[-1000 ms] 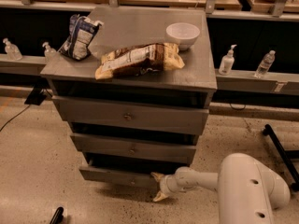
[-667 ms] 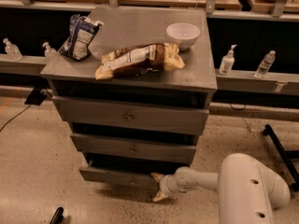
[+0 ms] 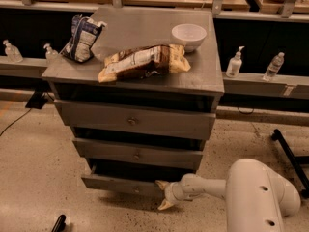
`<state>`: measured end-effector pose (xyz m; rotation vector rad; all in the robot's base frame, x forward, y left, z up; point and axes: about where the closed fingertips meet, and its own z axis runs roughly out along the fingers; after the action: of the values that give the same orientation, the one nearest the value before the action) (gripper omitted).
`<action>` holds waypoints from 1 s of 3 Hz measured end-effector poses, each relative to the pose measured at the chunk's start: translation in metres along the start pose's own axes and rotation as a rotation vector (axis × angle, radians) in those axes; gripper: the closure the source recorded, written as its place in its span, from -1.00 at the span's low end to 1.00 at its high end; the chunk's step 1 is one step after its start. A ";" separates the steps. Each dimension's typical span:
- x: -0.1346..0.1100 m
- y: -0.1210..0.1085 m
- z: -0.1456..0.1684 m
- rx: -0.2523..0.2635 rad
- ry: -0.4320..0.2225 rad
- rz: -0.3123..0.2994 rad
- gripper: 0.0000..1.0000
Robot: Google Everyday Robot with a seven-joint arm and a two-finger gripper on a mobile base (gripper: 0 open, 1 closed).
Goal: Open bottom drawer
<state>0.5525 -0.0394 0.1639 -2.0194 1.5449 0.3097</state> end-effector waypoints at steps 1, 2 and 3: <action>-0.008 0.004 -0.008 0.003 -0.007 -0.010 -0.53; -0.008 0.004 -0.008 0.003 -0.007 -0.010 -0.80; -0.027 -0.004 -0.026 0.029 -0.021 -0.068 -0.78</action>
Offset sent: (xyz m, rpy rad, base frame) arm -0.0531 0.0140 0.1278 0.0656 -0.1952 0.1217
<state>0.5438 -0.0313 0.1994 -2.0352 1.4566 0.2789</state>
